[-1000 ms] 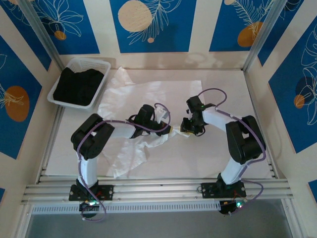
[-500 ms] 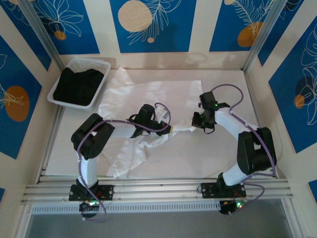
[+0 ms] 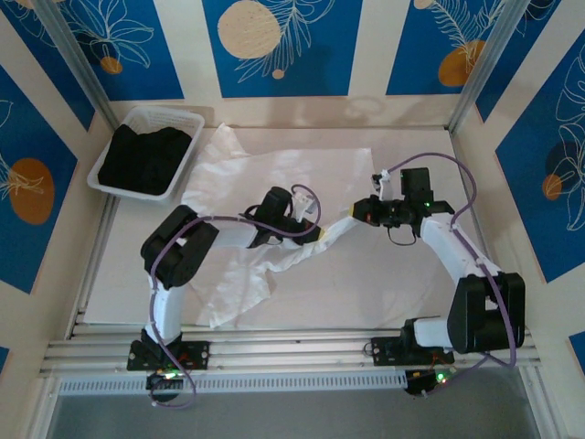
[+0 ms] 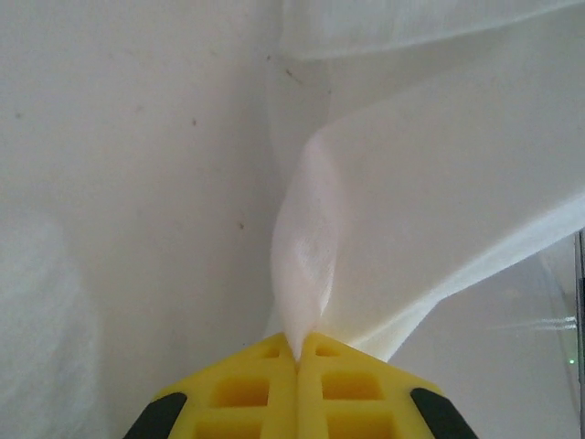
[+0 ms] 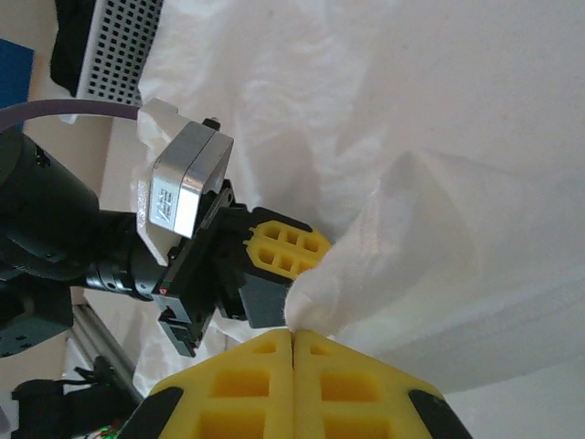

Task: Fold the inside-out t-shirt

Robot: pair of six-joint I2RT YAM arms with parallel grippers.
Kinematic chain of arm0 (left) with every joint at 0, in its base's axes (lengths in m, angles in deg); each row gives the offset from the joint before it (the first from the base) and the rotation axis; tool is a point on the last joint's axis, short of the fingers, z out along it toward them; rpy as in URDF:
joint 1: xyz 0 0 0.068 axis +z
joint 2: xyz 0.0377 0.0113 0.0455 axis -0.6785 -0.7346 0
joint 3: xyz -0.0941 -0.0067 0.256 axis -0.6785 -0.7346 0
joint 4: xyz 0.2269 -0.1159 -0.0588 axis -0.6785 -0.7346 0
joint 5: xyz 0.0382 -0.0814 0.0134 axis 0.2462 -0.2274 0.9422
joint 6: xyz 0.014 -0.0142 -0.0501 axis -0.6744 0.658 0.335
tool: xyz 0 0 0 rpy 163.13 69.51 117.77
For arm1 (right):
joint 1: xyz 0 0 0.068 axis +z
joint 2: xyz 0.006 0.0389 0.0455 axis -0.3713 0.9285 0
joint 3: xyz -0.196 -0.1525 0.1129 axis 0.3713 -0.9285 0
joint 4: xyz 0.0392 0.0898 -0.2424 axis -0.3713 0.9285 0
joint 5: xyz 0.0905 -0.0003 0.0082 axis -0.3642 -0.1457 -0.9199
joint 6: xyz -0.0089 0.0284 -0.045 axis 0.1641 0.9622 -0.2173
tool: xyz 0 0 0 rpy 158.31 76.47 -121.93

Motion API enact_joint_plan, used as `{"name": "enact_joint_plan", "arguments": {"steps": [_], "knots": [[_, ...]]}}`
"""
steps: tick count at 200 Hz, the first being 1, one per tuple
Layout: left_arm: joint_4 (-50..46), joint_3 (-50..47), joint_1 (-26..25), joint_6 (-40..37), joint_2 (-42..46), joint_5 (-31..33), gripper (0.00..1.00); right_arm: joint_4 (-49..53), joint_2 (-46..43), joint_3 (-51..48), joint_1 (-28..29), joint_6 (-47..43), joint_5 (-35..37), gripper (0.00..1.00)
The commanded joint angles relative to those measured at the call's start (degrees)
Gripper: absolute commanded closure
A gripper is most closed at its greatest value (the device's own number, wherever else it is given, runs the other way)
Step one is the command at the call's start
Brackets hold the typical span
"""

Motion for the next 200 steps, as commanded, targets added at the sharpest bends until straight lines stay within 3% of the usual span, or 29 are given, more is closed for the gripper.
{"name": "enact_joint_plan", "arguments": {"steps": [1,50,92,145,200], "knots": [[-1.29,0.72,-0.37,-1.00,-0.74,-1.45,1.00,-0.39,4.46,-0.23,-1.73,1.64,-1.05,0.92],[-1.33,0.18,-0.34,-1.35,0.00,-1.47,1.00,3.10,13.15,2.95,-2.41,1.98,11.31,0.83],[-1.49,-0.26,-0.40,-1.53,0.48,-1.30,1.00,8.82,11.86,4.41,-1.07,1.47,25.32,0.70],[-1.38,-0.16,-0.35,-1.53,0.15,-1.48,1.00,9.60,8.28,1.43,3.06,1.76,27.89,0.57],[-1.21,-0.32,-0.51,-1.44,0.15,-1.46,1.00,8.12,11.28,1.13,6.50,1.72,28.49,0.53]]}}
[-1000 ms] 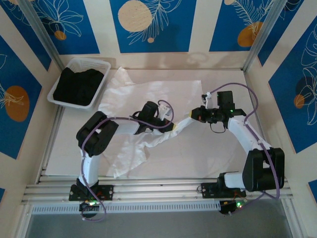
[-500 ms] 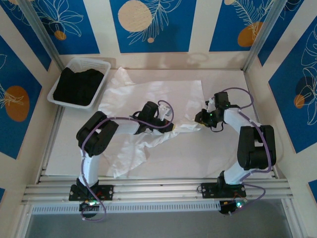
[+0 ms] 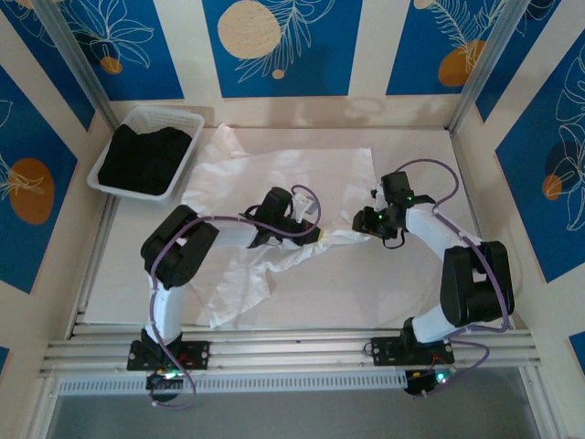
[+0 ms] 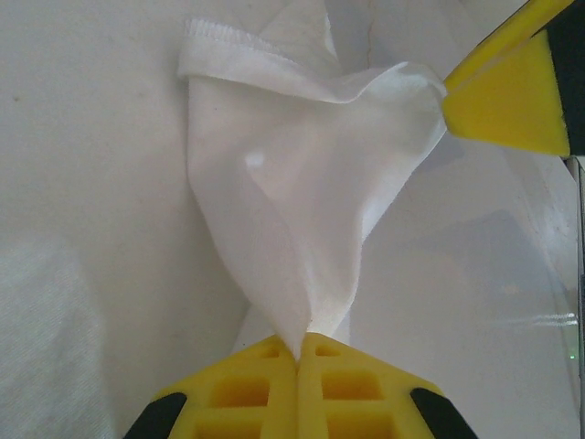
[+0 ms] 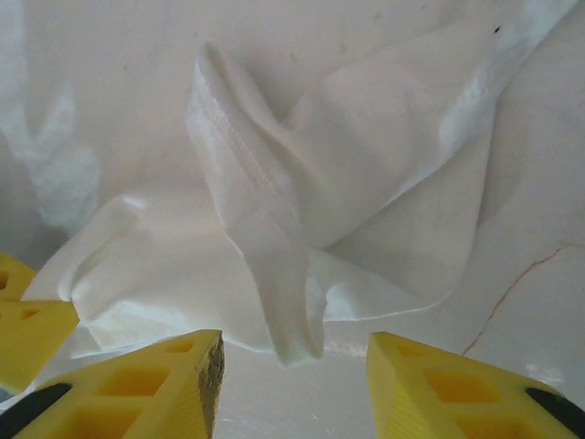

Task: Fold the inside-out t-shirt

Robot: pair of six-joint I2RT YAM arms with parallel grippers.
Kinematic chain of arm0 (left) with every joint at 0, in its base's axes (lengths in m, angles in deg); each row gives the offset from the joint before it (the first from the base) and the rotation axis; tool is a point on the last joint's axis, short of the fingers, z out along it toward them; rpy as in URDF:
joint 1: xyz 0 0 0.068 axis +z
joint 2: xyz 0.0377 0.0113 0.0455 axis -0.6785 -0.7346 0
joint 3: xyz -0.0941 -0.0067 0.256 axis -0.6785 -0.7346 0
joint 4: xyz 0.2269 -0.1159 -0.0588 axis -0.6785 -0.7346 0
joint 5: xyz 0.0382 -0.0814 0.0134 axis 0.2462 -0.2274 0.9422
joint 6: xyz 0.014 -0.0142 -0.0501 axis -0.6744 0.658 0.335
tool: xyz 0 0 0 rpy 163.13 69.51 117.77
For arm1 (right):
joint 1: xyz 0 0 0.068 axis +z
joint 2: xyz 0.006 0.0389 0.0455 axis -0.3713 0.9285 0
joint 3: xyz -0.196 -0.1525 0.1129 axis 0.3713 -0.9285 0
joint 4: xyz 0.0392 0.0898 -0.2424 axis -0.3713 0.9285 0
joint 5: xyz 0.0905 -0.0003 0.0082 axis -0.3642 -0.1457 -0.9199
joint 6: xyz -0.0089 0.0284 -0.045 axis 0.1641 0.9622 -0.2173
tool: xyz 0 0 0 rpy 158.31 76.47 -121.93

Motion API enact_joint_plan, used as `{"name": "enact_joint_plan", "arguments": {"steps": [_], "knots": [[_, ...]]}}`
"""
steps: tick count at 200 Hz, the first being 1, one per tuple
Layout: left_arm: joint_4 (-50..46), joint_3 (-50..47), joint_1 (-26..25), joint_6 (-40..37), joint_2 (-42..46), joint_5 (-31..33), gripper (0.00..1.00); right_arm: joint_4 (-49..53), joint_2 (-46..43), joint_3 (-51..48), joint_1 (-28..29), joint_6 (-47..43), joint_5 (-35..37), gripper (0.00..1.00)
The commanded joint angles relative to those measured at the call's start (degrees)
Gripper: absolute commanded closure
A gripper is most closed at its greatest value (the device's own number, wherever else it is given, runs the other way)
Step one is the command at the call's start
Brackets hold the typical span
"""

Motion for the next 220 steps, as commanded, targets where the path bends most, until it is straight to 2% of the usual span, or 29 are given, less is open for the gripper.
{"name": "enact_joint_plan", "arguments": {"steps": [1,46,100,144,168,181,200,220], "knots": [[-0.02,-0.28,-0.40,-1.40,0.15,-1.45,1.00,0.30,1.88,-0.37,1.22,0.26,1.64,0.53],[0.01,-0.38,-0.33,-1.48,0.21,-1.54,1.00,-0.91,2.88,0.54,0.69,-0.73,2.71,0.69],[0.10,-0.40,-0.34,-1.65,0.06,-1.80,1.00,-1.83,4.20,1.96,-0.67,-2.33,1.04,0.66],[0.19,-0.25,-0.36,-1.49,-0.28,-2.17,1.00,-2.95,5.54,3.25,-1.42,-2.74,-2.33,0.78],[0.20,-0.28,-0.40,-1.57,-0.42,-2.03,1.00,-3.43,5.81,3.81,-2.24,-2.97,-5.52,0.93],[0.03,-0.06,-0.33,-1.56,-0.61,-2.00,1.00,-3.22,4.50,3.60,-2.92,-3.20,-7.00,0.97],[-0.38,0.52,-0.55,-1.36,-0.98,-1.97,1.00,-2.94,-0.10,2.11,-5.08,-3.26,-11.10,1.00],[-1.03,1.78,-0.96,-1.69,-1.60,-1.97,1.00,-4.15,-4.83,-0.36,-8.30,-2.54,-19.12,1.00]]}}
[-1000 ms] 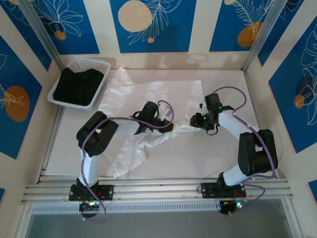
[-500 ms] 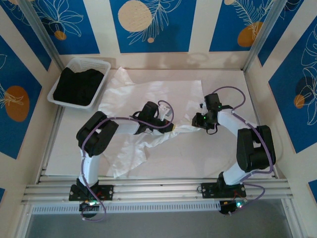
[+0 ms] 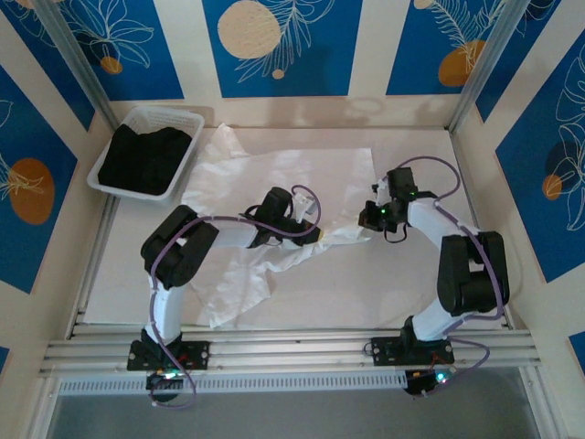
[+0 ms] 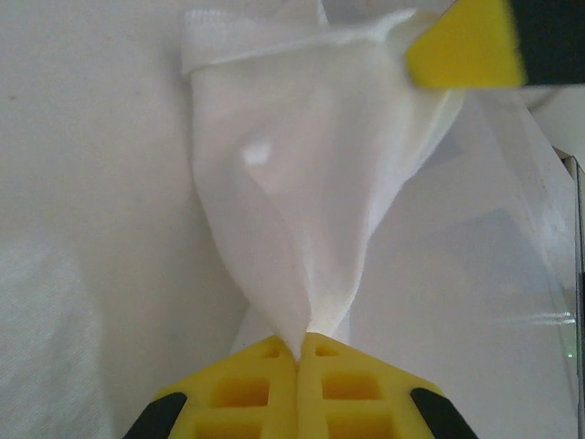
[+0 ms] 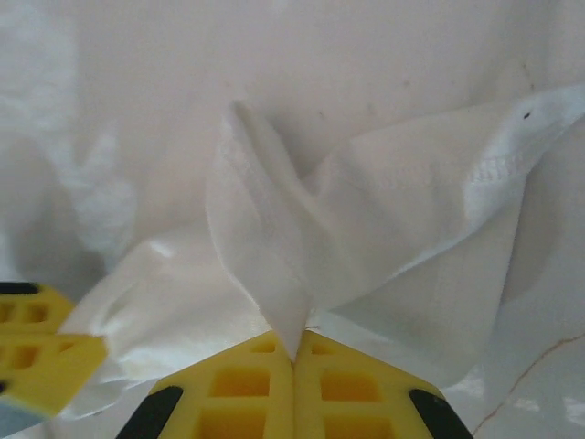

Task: Fold the inside-out t-shirt

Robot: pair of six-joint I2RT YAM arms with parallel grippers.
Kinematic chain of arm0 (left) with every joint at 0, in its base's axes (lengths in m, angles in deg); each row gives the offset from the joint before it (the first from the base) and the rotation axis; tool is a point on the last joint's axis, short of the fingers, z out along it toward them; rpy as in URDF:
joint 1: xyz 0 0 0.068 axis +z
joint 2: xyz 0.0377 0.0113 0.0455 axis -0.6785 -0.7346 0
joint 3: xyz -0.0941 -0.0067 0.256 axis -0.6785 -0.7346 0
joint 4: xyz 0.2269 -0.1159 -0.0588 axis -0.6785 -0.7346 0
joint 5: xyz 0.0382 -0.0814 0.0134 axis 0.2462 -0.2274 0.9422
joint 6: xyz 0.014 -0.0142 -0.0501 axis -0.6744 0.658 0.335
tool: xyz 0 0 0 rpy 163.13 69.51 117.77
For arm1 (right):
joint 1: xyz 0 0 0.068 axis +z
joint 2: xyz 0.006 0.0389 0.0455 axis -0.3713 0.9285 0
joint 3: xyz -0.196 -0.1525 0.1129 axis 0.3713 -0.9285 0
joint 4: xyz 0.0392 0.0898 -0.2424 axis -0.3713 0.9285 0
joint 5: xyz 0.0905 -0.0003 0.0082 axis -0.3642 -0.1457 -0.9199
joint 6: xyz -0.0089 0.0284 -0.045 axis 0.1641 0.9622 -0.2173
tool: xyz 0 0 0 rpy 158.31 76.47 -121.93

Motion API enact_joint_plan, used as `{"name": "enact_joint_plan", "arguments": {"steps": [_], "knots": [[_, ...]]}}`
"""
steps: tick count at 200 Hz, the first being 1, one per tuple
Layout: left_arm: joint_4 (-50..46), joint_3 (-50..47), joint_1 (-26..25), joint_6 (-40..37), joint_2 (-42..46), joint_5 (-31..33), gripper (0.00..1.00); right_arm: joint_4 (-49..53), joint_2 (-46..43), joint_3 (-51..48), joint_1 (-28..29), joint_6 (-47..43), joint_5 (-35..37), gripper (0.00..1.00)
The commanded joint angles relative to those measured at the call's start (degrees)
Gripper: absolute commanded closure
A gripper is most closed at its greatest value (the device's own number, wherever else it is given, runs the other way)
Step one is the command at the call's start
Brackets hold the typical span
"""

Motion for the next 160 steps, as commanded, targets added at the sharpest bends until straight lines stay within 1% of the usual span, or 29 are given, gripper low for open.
{"name": "enact_joint_plan", "arguments": {"steps": [1,25,40,63,77,94,102,112,122,134,145,160], "knots": [[-0.96,1.87,-0.83,-1.76,-1.65,-1.79,1.00,-0.76,-6.72,-1.94,-3.29,0.10,-11.16,1.00],[-1.51,3.86,-1.58,-2.01,-2.60,-2.16,1.00,-2.33,-8.49,-3.56,-5.69,1.20,-19.01,1.00],[-2.27,5.00,-1.88,-2.11,-3.19,-2.10,1.00,-2.96,-8.14,-4.00,-6.81,1.60,-21.93,1.00],[-2.28,5.53,-1.91,-1.92,-3.37,-2.15,1.00,-3.22,-7.70,-4.42,-7.99,1.65,-22.22,1.00],[-2.08,5.23,-1.88,-1.92,-2.94,-2.10,1.00,-2.54,-7.53,-4.44,-8.31,1.69,-19.96,1.00],[-1.71,4.59,-1.90,-1.86,-1.93,-1.92,0.90,-1.86,-7.70,-4.55,-8.41,1.88,-16.23,1.00],[-1.51,3.74,-1.86,-1.84,-0.87,-1.73,0.82,-1.60,-7.89,-4.48,-8.47,1.98,-14.47,1.00],[-1.14,1.80,-1.76,-1.75,1.38,-0.65,0.68,-1.58,-8.33,-4.53,-8.49,2.25,-12.36,1.00],[-1.40,-0.85,-1.64,-1.66,4.76,2.20,0.58,-1.99,-8.87,-4.71,-8.41,2.76,-10.44,1.00],[-3.78,-5.02,-1.36,-1.28,10.17,7.83,0.51,-3.30,-9.44,-4.94,-8.32,3.55,-9.61,1.00],[-8.52,-8.74,-0.85,-0.32,16.05,14.98,0.48,-4.56,-9.52,-5.15,-8.07,4.23,-9.25,1.00],[-18.82,-14.54,0.32,3.43,24.67,25.86,0.46,-5.64,-9.19,-5.19,-7.33,4.68,-8.51,1.00]]}}
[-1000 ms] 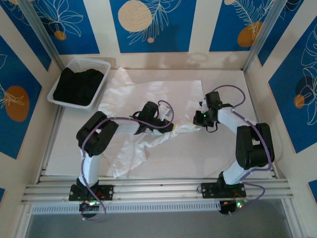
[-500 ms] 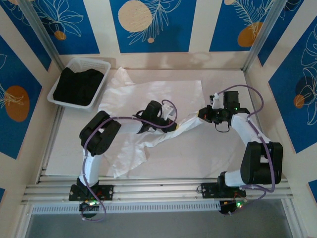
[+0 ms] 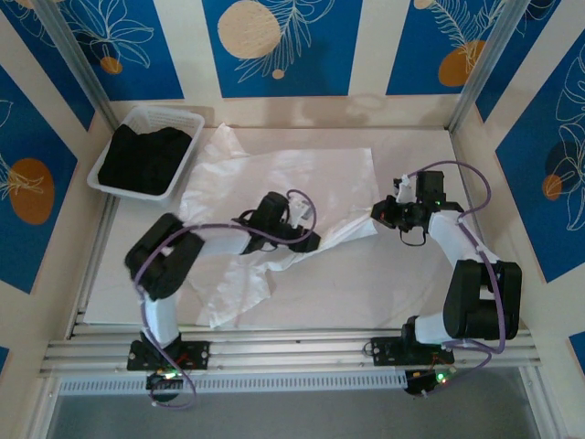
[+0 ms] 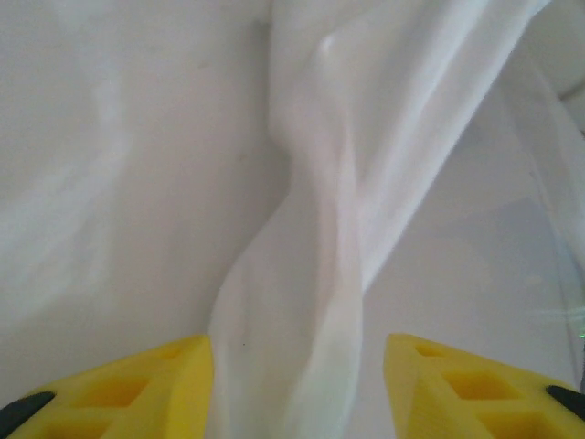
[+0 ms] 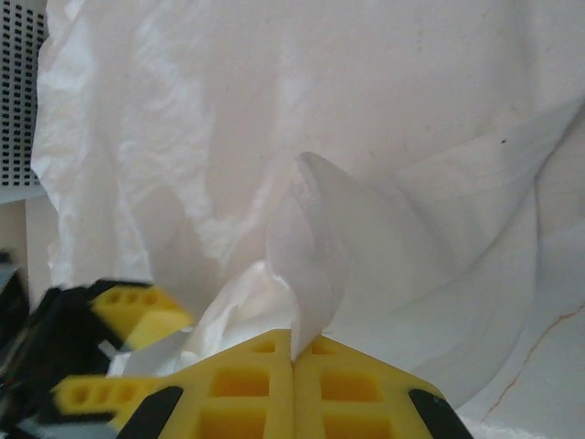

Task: Fold the inside-out t-shirt

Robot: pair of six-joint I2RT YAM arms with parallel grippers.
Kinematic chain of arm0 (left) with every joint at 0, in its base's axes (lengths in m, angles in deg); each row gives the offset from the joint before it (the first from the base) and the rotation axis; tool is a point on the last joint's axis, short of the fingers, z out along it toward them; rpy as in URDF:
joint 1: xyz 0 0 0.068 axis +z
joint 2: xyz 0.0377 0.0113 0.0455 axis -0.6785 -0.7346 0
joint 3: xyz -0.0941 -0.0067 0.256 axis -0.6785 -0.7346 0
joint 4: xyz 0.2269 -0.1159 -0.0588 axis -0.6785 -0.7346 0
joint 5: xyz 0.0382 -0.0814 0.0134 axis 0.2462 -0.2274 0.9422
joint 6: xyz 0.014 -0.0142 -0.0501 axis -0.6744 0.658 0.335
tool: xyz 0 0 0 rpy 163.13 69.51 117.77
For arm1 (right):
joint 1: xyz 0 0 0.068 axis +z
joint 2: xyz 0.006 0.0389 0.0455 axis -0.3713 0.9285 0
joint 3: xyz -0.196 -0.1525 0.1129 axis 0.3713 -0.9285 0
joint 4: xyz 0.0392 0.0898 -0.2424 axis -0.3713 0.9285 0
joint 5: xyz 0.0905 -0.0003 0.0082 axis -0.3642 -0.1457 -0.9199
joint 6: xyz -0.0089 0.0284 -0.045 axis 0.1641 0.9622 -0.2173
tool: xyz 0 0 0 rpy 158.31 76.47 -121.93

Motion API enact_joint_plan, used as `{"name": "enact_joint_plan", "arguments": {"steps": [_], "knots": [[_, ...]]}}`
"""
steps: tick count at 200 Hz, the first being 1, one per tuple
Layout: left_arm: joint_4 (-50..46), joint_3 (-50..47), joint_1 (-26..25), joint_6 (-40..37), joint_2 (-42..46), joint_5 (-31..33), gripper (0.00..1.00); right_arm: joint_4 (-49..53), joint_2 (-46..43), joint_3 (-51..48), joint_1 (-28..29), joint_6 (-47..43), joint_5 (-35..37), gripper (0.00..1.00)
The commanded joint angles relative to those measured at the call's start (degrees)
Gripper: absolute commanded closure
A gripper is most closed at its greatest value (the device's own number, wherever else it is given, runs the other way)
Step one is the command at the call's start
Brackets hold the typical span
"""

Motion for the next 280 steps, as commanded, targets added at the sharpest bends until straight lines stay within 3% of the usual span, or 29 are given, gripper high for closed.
{"name": "enact_joint_plan", "arguments": {"steps": [1,17,62,94,131,174,196,211,219,247,280], "knots": [[-13.33,-6.80,1.61,4.33,13.31,17.93,0.46,-1.96,-1.20,-0.72,0.75,1.75,2.28,1.00],[-26.29,-12.25,2.03,9.35,21.85,26.21,0.45,-1.73,-1.25,-0.51,1.75,1.33,3.47,1.00],[-50.76,-24.33,-3.02,29.37,42.19,36.79,0.41,0.28,-4.35,-0.79,3.06,-0.40,4.49,1.00],[-63.73,-25.81,-8.43,40.72,47.60,39.69,0.39,0.79,-7.18,-1.44,3.32,-0.73,5.37,1.00],[-67.74,-28.45,-10.63,46.59,51.25,36.95,0.39,0.27,-7.49,-1.27,3.42,-0.45,3.98,1.00],[-58.84,-31.40,-10.71,45.13,48.54,28.85,0.54,-0.07,-7.43,-1.43,3.76,-0.32,3.78,1.00],[-54.54,-31.11,-10.63,43.52,46.04,28.16,0.71,0.04,-7.45,-1.42,3.86,-0.32,4.36,1.00],[-53.15,-29.53,-10.41,42.13,46.41,28.13,0.90,0.19,-7.64,-1.35,3.86,-0.28,5.32,1.00],[-54.06,-27.60,-10.05,40.72,47.47,29.56,1.00,0.06,-7.77,-1.09,3.77,-0.06,5.78,1.00],[-58.14,-16.27,-5.62,30.61,54.44,39.05,1.00,-1.55,-9.79,0.94,3.68,1.83,7.58,1.00],[-56.39,0.70,0.41,12.36,60.45,50.39,1.00,0.58,-14.99,7.10,2.39,1.21,10.16,1.00]]}}
